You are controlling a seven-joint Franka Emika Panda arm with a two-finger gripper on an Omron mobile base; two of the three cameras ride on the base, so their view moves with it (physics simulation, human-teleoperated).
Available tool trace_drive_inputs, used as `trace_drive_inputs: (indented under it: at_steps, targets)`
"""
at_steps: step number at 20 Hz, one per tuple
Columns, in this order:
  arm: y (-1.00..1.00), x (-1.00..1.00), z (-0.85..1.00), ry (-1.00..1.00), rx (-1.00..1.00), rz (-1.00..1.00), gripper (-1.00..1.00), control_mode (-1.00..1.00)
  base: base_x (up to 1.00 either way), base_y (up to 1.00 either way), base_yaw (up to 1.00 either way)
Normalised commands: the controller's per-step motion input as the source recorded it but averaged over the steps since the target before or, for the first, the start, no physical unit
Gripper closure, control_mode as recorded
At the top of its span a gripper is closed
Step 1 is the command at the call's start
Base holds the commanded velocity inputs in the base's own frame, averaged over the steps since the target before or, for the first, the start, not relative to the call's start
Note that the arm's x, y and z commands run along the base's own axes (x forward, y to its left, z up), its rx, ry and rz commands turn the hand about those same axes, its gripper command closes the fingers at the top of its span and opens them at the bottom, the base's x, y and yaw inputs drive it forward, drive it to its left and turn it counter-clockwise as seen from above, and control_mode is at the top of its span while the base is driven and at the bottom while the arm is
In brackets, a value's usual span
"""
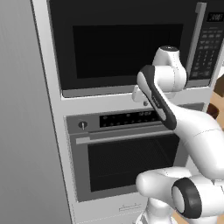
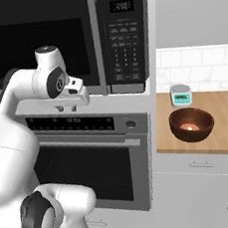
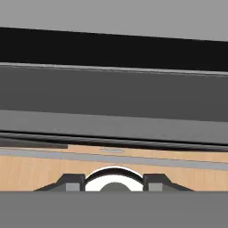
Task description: Open the microwave, place the bowl with waffle inside the microwave, then close the microwave door and turn it on.
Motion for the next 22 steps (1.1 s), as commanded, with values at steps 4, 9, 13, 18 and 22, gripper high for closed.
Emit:
trace_drive_inputs:
  at_steps: [4,9,13,18,22]
  targets:
    - [0.0,-0.31,0.0,-0.07,0.0,0.0,-1.0,-1.0,0.0,0.0,0.0]
    - [-0.21,-0.94,0.03,-0.37,0.0,0.0,-1.0,-1.0,0.0,0.0,0.0]
    - [-0.44,-0.99,0.23,-0.6,0.0,0.0,-1.0,-1.0,0.0,0.0,0.0]
    - [-0.39,-0.74,0.48,-0.64,0.0,0.0,-1.0,-1.0,0.0,0.0,0.0]
    - [-0.38,0.04,0.71,-0.42,0.04,0.0,-1.0,-1.0,0.0,0.0,0.0]
